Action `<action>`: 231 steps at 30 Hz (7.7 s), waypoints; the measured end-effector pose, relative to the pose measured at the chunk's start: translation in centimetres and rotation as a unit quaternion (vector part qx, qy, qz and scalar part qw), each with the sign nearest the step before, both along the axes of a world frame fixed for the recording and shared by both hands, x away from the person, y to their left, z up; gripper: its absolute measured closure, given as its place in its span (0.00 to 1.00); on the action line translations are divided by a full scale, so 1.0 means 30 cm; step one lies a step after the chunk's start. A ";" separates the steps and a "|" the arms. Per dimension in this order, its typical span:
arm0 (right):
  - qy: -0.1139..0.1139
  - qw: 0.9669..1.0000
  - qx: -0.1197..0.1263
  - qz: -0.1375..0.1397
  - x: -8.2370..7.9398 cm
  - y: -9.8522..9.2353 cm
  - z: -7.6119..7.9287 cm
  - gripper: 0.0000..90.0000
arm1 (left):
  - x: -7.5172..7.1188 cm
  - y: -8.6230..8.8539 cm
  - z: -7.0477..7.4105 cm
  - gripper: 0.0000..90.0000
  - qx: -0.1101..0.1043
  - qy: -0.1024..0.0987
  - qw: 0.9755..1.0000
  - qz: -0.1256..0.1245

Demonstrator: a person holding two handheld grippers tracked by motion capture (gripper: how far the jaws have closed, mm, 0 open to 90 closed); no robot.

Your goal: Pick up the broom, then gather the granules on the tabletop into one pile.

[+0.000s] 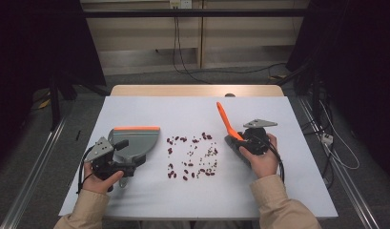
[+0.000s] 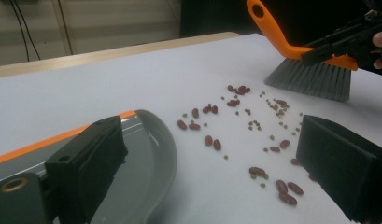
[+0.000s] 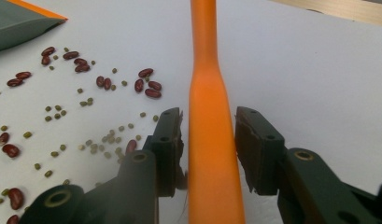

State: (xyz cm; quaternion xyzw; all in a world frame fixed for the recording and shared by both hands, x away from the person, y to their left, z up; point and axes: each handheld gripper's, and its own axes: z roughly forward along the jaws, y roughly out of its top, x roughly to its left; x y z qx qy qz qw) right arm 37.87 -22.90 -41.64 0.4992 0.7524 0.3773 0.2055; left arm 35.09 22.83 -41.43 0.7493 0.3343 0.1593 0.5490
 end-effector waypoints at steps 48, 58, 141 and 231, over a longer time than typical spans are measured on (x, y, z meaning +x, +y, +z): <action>-0.057 0.998 0.018 0.006 0.118 0.042 -0.009 0.79 | -0.045 0.019 -0.026 0.05 0.000 0.003 1.000 -0.022; -0.079 0.996 -0.020 0.032 0.200 0.092 -0.033 0.79 | -0.036 0.016 -0.029 0.05 -0.002 0.005 1.000 -0.023; -0.113 0.967 -0.025 0.227 0.300 0.274 -0.050 0.79 | -0.029 0.029 -0.035 0.05 -0.003 0.012 1.000 -0.018; -0.123 0.922 -0.048 0.365 0.311 0.487 -0.084 0.79 | -0.026 0.040 -0.034 0.05 -0.002 0.014 1.000 -0.002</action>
